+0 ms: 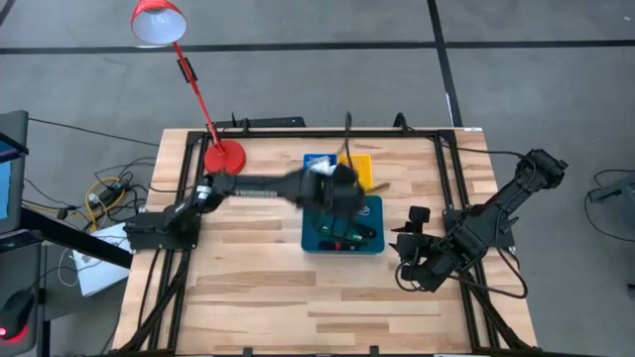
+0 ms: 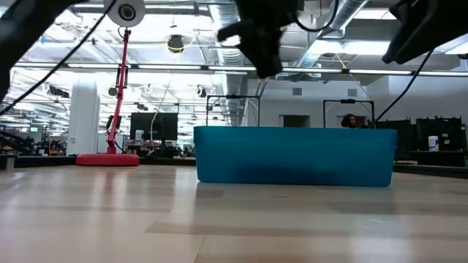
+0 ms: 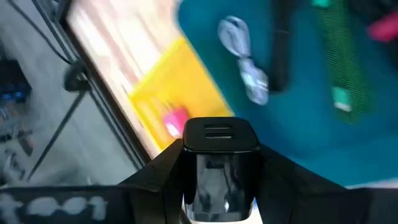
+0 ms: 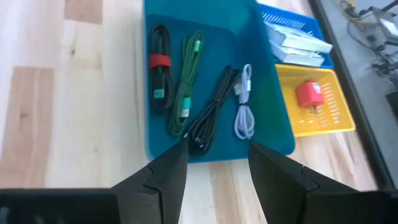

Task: Pick and place items into bin
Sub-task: Put the black charger adapter into the yellow basket

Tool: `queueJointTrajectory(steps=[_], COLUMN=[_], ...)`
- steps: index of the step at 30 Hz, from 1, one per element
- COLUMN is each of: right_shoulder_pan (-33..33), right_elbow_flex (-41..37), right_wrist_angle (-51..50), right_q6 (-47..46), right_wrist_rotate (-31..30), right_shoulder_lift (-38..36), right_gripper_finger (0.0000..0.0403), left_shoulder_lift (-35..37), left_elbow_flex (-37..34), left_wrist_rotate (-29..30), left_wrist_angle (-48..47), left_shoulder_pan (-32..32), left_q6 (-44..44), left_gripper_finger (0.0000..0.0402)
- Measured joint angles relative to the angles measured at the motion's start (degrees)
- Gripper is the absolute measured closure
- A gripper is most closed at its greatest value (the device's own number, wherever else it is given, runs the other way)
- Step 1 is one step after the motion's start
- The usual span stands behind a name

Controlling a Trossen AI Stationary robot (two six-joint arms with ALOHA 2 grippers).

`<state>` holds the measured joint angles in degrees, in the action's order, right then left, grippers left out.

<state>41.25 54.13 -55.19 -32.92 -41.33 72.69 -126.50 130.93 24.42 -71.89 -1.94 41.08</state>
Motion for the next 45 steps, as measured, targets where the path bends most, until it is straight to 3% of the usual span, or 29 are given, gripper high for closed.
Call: queueJointTrajectory(steps=[5,9,20,38,45], right_shoulder_pan=[0.4,0.3,-1.3,-3.2,-3.2], right_elbow_flex=[0.0,0.0,0.0,0.0,0.0], right_wrist_angle=[-0.5,-1.4,-1.4,-1.3,-1.9], right_q6=[0.0,0.0,-0.1,-3.1,-6.0], right_wrist_rotate=[1.0,1.0,1.1,0.9,1.0], right_shoulder_lift=[0.0,0.0,0.0,0.0,0.0], right_gripper_finger=[0.0237,0.0237,0.0239,0.0239,0.0237], left_shoulder_lift=[0.0,-0.1,-0.3,-1.1,-5.0], left_elbow_flex=[0.0,0.0,-2.5,-3.6,-3.7], left_wrist_rotate=[-8.9,-18.1,-27.3,-31.0,-28.7], left_wrist_angle=[11.2,17.8,19.2,24.6,25.6], left_shoulder_pan=[7.9,12.8,18.8,18.8,18.7], left_q6=[8.6,10.2,10.4,25.2,29.3], left_gripper_finger=[0.0272,0.0271,0.0265,0.0263,0.0262])
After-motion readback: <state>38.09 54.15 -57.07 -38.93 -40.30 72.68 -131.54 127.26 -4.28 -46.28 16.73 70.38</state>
